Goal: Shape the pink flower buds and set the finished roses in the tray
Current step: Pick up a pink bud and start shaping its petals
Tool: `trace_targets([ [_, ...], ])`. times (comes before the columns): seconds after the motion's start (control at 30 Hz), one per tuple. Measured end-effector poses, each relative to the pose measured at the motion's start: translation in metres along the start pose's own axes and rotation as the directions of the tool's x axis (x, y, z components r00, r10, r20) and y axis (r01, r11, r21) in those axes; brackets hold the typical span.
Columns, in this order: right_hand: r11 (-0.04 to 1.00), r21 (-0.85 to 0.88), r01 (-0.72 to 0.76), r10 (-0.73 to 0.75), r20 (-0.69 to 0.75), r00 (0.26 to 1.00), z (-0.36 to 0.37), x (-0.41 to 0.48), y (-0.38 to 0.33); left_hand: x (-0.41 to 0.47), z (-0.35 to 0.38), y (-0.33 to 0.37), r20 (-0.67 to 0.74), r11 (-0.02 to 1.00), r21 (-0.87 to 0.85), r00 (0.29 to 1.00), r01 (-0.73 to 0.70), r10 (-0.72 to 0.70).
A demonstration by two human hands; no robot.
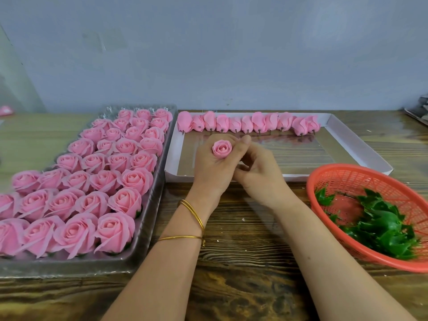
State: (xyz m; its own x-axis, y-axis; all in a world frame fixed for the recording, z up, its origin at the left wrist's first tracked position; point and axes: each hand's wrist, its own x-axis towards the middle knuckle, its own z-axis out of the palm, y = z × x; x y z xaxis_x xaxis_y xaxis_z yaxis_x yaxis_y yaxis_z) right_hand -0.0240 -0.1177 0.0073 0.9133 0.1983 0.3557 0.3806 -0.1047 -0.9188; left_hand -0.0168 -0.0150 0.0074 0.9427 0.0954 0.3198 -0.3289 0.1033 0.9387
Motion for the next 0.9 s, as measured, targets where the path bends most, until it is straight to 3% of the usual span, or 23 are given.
trace_targets([
  [0.17,0.999,0.021,-0.033,0.032,0.036,0.999,0.0001,-0.0011,-0.0006,0.0006,-0.0025,-0.0028,0.010,1.000,0.009,1.000,0.028,-0.028],
  [0.37,0.998,0.025,-0.051,0.052,-0.059,0.997,0.0020,0.0003,0.0027,0.0014,0.0022,-0.0055,0.027,0.993,-0.070,0.996,0.090,-0.088],
  [0.7,1.000,0.008,-0.030,0.030,-0.024,0.999,0.0012,-0.0016,0.0053,0.0006,0.0003,-0.0067,0.033,0.998,-0.047,0.998,0.046,-0.044],
  [0.9,0.993,0.081,-0.081,0.088,-0.094,0.992,0.0033,-0.0031,0.0053,0.0009,0.0034,-0.0099,0.031,0.989,-0.078,0.992,0.128,-0.126],
])
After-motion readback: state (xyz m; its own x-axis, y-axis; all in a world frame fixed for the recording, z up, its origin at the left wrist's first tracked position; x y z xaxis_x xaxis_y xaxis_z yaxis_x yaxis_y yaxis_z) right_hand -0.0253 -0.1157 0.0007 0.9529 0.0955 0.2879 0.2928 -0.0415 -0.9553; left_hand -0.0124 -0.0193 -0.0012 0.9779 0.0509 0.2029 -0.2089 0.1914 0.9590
